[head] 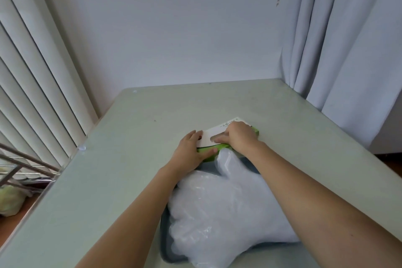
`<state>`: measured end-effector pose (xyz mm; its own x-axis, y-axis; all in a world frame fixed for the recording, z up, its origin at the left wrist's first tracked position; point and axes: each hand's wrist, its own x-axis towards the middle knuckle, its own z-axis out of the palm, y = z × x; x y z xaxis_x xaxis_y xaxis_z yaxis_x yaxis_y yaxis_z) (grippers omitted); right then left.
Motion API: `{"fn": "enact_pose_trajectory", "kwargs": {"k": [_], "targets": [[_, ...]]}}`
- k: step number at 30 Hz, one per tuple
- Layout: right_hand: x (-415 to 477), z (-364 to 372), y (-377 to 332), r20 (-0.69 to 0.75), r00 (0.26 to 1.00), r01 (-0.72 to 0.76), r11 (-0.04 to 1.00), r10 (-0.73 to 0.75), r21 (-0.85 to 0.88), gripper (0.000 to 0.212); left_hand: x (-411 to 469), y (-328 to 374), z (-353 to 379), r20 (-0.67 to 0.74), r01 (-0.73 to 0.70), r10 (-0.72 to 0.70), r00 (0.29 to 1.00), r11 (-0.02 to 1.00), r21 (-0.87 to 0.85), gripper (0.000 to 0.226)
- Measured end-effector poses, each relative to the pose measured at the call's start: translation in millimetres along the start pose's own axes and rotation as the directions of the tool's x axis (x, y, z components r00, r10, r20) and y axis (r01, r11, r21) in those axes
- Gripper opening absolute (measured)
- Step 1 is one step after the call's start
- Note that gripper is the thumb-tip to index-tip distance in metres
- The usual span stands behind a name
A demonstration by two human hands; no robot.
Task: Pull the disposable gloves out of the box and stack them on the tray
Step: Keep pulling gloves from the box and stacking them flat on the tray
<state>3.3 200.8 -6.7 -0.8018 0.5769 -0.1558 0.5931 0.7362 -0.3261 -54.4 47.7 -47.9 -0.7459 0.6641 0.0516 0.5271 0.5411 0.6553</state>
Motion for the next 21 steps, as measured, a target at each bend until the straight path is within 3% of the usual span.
{"fn": "enact_pose_trajectory", "kwargs": {"k": [3, 6, 12, 17, 21], "targets": [[5, 5, -5, -0.084, 0.996, -0.014, 1.0, 0.012, -0.022, 0.038, 0, -2, 1, -0.007, -0.021, 0.021, 1.0, 1.0, -0.003, 0.086], [12, 15, -7, -0.198, 0.98, -0.005, 1.0, 0.004, -0.003, 0.017, 0, -3, 1, -0.02, -0.037, 0.037, 0.999, 0.999, -0.001, 0.084], [10, 20, 7, -0.169, 0.985, 0.031, 0.957, 0.019, 0.287, 0.047, 0, -4, 1, -0.035, -0.05, 0.05, 0.998, 0.999, 0.011, 0.085], [11, 24, 10, -0.25, 0.968, 0.082, 0.922, 0.017, 0.378, 0.013, -1, -4, 1, -0.039, -0.047, 0.047, 0.998, 0.999, 0.004, 0.086], [10, 20, 11, -0.268, 0.962, 0.081, 0.876, 0.056, 0.476, 0.014, -1, -3, 1, -0.031, -0.038, 0.038, 0.999, 0.999, 0.001, 0.088]]}}
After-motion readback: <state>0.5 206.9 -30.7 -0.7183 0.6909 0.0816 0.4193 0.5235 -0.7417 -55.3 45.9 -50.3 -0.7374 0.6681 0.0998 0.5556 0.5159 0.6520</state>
